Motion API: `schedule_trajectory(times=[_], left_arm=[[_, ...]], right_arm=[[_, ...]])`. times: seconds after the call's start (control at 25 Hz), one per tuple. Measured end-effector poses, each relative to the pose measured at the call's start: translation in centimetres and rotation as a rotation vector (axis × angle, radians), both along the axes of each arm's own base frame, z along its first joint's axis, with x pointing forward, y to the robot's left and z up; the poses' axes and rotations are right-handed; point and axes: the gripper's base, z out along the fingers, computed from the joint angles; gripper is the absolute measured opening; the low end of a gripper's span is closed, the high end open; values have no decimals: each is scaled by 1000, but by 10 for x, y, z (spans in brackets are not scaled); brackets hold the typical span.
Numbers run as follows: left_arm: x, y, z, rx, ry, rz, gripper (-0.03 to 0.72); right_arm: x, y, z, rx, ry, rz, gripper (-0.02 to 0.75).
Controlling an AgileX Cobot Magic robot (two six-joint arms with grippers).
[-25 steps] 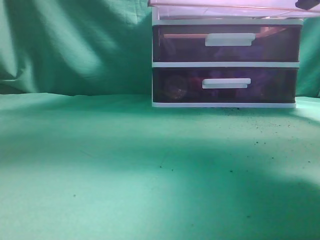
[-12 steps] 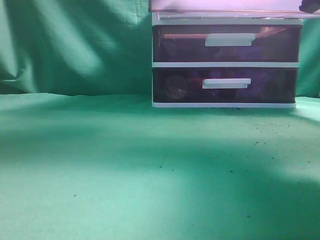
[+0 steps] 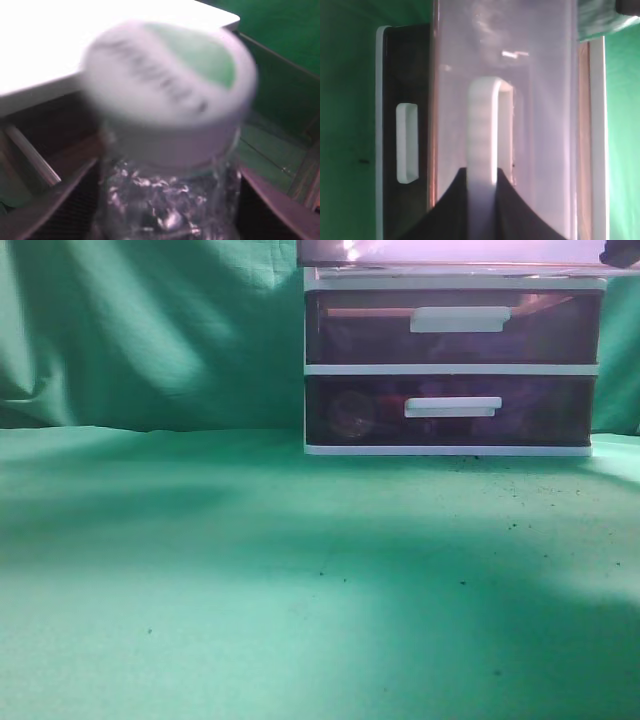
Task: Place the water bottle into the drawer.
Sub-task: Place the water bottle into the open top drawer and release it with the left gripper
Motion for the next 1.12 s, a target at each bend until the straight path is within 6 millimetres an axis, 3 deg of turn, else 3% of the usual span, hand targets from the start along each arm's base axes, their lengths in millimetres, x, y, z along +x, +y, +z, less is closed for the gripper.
schedule_trajectory(times=[0.12,0.2,0.36,0.44,0.84,1.12], left_arm=[[-1,-1,0,0,4,-14,608],[-3,-2,-1,-1,11,-38,661],[-8,-10,0,0,9,-65,644],[-12,-16,1,10,-7,-86,577],[-17,-46,36,12,-207,-84,585],[5,-87,7,16,-210,-108,585]], right_arm=[[0,0,-1,-11,6,3,73],[0,0,-1,-11,6,3,73],[0,0,-1,-11,7,2,73],[0,0,-1,-11,7,2,73],[0,0,-1,-11,7,2,73],[0,0,-1,-11,7,2,73]])
